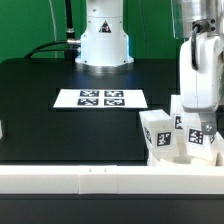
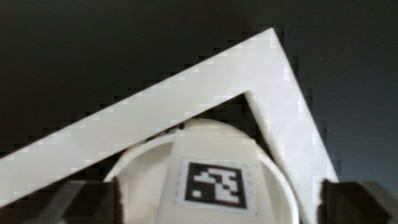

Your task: Assemble stool

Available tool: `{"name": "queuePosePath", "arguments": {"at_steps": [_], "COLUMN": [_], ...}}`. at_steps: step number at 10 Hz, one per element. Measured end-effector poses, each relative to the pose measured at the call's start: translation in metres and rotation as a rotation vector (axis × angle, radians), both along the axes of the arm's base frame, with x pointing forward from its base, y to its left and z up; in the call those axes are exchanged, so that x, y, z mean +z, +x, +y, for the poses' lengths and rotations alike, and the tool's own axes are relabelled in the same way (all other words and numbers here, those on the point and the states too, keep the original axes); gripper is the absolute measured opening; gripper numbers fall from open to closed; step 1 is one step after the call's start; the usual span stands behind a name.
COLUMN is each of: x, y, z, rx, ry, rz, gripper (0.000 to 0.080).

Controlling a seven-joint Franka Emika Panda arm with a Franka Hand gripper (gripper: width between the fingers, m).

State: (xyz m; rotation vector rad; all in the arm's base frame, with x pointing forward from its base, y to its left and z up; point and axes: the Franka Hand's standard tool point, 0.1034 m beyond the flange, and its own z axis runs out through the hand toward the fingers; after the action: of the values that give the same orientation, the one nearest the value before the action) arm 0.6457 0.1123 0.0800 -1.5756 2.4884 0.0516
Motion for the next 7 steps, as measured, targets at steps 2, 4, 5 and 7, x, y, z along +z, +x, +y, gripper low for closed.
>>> {"name": "queuePosePath", "arguments": {"at_steps": [2, 4, 5, 7], "x": [0.007, 0.023, 0.033, 0.029], "y": [0.002, 0.006, 0.008, 0.006], "z": [0.001, 0.003, 0.003, 0.002], "rx": [0.028, 0.042, 0.058, 0.088], "ry": [0.000, 0.005, 0.006, -0.002], "rz": [-0.013, -0.043, -0.062, -0.060], "gripper": [0.0640, 0.0648, 0.0649, 0.0649]}}
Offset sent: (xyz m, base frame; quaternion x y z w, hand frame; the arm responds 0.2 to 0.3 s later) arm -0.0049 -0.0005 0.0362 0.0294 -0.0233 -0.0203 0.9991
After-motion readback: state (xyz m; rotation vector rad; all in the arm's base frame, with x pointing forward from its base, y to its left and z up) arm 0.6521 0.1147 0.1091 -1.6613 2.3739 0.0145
